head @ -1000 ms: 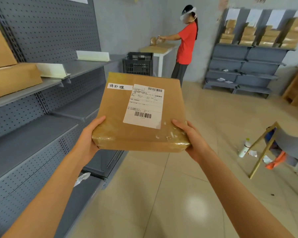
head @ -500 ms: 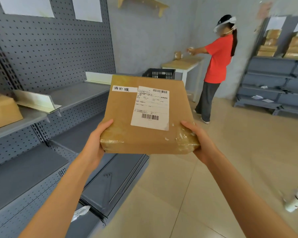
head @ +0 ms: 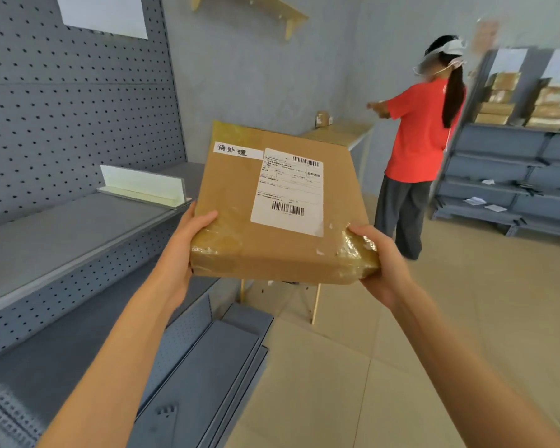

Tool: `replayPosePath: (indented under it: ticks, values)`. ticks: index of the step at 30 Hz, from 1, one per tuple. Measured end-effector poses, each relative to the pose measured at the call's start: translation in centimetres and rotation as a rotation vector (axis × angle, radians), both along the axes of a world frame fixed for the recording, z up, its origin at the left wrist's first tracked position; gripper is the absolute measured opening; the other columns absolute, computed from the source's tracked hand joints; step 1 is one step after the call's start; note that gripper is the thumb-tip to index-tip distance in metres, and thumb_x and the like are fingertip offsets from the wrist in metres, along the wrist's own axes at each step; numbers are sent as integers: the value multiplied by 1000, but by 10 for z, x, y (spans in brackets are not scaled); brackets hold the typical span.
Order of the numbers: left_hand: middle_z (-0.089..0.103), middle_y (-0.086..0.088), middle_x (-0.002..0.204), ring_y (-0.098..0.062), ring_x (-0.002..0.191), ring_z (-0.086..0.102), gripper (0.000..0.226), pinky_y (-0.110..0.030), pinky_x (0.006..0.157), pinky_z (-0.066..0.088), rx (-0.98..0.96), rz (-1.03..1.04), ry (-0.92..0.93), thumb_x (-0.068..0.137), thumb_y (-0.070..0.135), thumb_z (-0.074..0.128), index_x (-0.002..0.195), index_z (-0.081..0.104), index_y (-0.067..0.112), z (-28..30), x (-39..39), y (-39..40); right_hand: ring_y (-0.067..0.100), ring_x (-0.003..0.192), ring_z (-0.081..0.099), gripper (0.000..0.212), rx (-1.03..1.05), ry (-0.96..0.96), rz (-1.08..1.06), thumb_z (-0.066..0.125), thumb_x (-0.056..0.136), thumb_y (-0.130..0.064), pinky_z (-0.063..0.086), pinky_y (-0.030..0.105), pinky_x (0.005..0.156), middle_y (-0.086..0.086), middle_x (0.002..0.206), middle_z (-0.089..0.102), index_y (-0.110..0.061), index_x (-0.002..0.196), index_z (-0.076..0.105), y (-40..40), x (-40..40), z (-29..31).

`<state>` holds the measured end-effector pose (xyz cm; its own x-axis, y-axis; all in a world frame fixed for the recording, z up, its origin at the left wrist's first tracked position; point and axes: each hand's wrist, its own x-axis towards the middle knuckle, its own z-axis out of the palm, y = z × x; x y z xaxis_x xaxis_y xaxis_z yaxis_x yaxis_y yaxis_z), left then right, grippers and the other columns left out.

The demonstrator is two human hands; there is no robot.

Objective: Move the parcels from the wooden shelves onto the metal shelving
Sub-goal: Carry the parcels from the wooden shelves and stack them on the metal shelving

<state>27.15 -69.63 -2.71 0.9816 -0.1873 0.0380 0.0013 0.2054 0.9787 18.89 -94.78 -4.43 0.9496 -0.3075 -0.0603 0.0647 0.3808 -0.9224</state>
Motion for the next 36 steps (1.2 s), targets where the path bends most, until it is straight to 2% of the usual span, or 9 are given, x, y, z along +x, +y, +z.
replayPosePath:
  ticks: [5, 15, 21, 24, 26, 30, 32, 34, 36]
  values:
    - [67, 12, 107, 3, 76, 67, 55, -15, 53, 49, 10, -28, -15, 90, 36, 53, 143, 40, 27, 7, 82, -33, 20, 80, 65, 21, 17, -24, -11, 59, 85, -19, 50, 32, 77, 3, 93, 68, -13, 105, 63, -34, 81, 7]
    - [68, 14, 101, -1, 82, 65, 43, -24, 61, 46, 23, 118, 8, 91, 34, 53, 134, 49, 31, -7, 193, -77, 17, 75, 67, 22, 22, 7, 88, 59, 84, -18, 54, 27, 64, 3, 92, 70, -15, 105, 64, -84, 233, -6]
    - [68, 13, 101, -8, 89, 63, 38, -30, 69, 46, -32, 346, 48, 90, 33, 54, 128, 53, 30, -12, 252, -99, 14, 74, 66, 20, -52, -15, 321, 56, 87, -18, 51, 25, 54, -4, 85, 71, -20, 106, 63, -112, 354, -1]
    - [69, 14, 94, -10, 91, 63, 33, -30, 73, 47, -57, 483, 43, 90, 28, 54, 123, 56, 30, -8, 276, -109, 18, 90, 65, 39, -93, -61, 492, 57, 84, -20, 54, 28, 61, 2, 105, 69, -16, 123, 59, -116, 413, 6]
    - [69, 13, 100, -10, 94, 63, 38, -31, 77, 47, -68, 570, 39, 90, 27, 55, 128, 54, 30, -6, 290, -112, 17, 94, 65, 47, -104, -68, 578, 58, 81, -22, 54, 29, 65, 2, 109, 68, -17, 128, 57, -113, 447, 10]
    - [66, 9, 114, -12, 103, 61, 52, -31, 79, 45, -87, 744, 78, 87, 29, 58, 138, 48, 27, -10, 308, -111, 13, 85, 68, 40, -103, -50, 702, 55, 87, -16, 53, 30, 66, -3, 99, 71, -18, 127, 59, -97, 501, 11]
    - [69, 11, 103, -12, 98, 61, 45, -30, 76, 44, -97, 849, 109, 86, 29, 58, 130, 55, 25, -9, 316, -108, 12, 81, 69, 39, -93, -41, 759, 54, 88, -13, 54, 25, 63, -3, 94, 72, -15, 127, 58, -84, 521, 9]
    - [70, 15, 83, -11, 87, 61, 24, -28, 70, 45, -111, 932, 127, 87, 26, 58, 110, 64, 27, -7, 326, -106, 9, 76, 69, 39, -106, -34, 805, 54, 89, -11, 53, 22, 61, -6, 87, 73, -13, 128, 57, -70, 542, 8]
    - [69, 15, 76, -10, 81, 60, 12, -27, 68, 45, -125, 990, 134, 87, 26, 57, 96, 64, 29, -6, 338, -103, 8, 75, 69, 45, -136, -23, 833, 55, 88, -12, 52, 23, 62, -8, 85, 73, -13, 133, 53, -57, 563, 8]
